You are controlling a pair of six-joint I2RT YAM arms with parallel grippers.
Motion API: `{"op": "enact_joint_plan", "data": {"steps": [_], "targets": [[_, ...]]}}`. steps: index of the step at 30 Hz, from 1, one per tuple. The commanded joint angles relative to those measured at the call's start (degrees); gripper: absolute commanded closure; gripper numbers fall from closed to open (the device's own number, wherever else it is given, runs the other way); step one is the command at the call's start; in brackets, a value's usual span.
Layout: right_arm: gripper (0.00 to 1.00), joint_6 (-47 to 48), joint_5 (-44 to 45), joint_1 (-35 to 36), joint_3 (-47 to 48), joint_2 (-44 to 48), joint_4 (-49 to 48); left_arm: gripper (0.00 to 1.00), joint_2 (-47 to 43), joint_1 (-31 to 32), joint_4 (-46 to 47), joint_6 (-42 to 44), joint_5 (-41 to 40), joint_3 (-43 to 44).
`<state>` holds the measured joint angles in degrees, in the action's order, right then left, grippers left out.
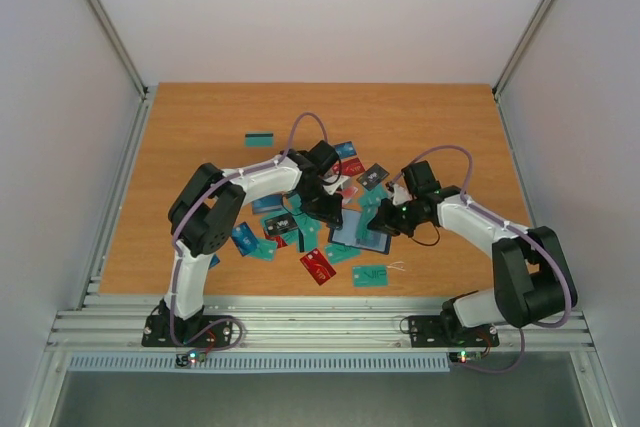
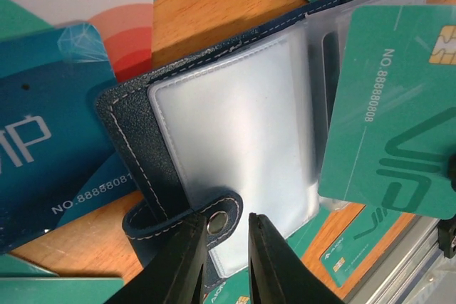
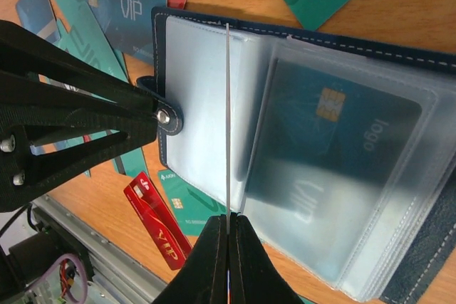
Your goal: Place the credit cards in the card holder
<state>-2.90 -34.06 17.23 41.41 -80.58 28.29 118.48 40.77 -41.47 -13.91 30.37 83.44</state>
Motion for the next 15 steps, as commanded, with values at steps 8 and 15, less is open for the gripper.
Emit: {"op": "enact_joint_plan", "data": {"steps": [8,15], "targets": [[0.99,0.52,-0.22,-0.52,-0.41,-3.21,-4.82,0.82,0.73,-0.26,1.04,2.22,-1.29,-2.01],[0.99,-1.69,-1.41,-0.54,-1.29,-4.62,-7.55,0.82,1.35,-0.28,1.00,2.46,-0.37,-2.45]]}}
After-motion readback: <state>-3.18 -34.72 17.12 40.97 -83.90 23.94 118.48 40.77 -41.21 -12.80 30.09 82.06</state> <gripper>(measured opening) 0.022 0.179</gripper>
